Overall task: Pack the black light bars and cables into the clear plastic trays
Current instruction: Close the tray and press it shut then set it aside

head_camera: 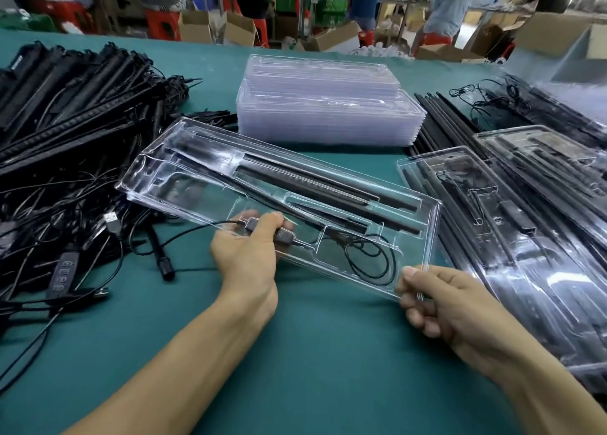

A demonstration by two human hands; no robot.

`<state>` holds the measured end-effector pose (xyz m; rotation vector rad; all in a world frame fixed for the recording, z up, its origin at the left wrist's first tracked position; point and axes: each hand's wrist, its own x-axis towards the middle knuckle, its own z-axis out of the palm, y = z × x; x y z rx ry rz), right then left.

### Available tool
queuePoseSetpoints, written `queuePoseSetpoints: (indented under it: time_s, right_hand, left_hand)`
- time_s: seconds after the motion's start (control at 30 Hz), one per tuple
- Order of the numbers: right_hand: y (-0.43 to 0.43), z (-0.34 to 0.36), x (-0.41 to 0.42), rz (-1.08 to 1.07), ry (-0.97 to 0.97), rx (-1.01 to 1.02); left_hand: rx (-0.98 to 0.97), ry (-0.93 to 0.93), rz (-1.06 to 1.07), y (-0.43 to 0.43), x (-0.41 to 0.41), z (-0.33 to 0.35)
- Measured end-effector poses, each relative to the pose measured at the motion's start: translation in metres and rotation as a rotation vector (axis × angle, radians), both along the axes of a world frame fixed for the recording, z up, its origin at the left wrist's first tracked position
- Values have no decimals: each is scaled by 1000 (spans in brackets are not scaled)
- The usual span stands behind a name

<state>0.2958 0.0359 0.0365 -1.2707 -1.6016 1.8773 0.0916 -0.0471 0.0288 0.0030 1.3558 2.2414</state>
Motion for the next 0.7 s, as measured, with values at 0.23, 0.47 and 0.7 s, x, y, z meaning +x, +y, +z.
queuePoseSetpoints:
  time_s: [0.23, 0.47, 0.7]
  right_hand:
    - [0, 2, -2, -3, 28, 12]
    - [3, 0, -6, -64, 84, 20]
    - [4, -2, -6, -93, 124, -1]
  left_hand:
    - [6, -58, -22, 1, -4, 1]
    - [-23, -145, -155, -2, -10, 5]
    - [-88, -108, -91, 3, -12, 0]
